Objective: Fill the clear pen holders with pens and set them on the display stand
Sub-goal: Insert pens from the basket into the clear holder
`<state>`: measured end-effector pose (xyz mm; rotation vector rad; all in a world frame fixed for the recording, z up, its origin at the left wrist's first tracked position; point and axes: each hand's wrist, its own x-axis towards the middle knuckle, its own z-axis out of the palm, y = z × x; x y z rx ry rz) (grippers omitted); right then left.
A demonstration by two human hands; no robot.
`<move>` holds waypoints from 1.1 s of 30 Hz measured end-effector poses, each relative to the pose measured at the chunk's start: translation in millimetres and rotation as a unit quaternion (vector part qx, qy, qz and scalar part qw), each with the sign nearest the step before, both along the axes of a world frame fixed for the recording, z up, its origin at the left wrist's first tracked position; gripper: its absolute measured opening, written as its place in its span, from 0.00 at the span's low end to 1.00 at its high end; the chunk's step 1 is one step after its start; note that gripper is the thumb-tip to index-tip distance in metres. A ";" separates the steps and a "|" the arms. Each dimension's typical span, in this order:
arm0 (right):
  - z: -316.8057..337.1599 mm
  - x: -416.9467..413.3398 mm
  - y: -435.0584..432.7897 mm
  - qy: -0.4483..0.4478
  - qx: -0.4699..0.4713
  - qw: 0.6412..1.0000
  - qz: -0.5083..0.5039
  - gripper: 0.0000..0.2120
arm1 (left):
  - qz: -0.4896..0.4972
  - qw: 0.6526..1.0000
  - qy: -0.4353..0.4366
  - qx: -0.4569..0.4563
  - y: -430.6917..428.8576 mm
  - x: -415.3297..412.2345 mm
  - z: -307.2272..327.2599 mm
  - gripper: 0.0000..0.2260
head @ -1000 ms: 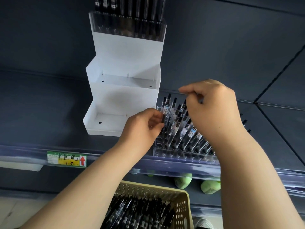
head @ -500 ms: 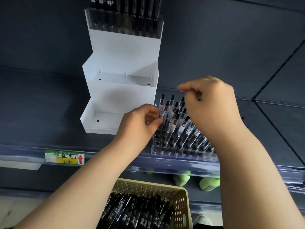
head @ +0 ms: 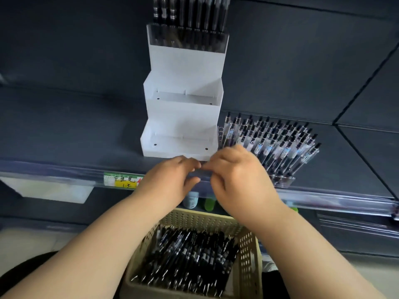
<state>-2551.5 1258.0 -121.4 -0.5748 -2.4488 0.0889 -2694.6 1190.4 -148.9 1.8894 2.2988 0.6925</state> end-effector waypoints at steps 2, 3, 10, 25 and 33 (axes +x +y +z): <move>-14.0 2.0 -12.5 -0.052 -0.014 0.999 0.003 0.19 | 0.006 0.999 0.027 -0.042 -14.7 -1.3 -5.4 0.14; -20.0 2.7 -18.1 -0.074 -0.023 0.997 0.000 0.20 | 0.006 0.998 0.036 -0.056 -22.4 -1.6 -8.4 0.14; -51.1 12.3 -50.7 -0.248 -0.160 0.954 -0.049 0.16 | 0.009 0.988 0.054 -0.144 -59.8 -9.3 -39.0 0.12; -130.8 3.2 -65.3 -0.389 -0.325 0.850 -0.140 0.15 | 0.068 0.965 -0.039 -0.250 -75.8 -21.7 -103.4 0.14; -152.8 -21.6 -61.7 -0.424 -0.316 0.841 -0.115 0.18 | 0.076 0.957 -0.013 -0.278 -65.5 -30.4 -125.7 0.12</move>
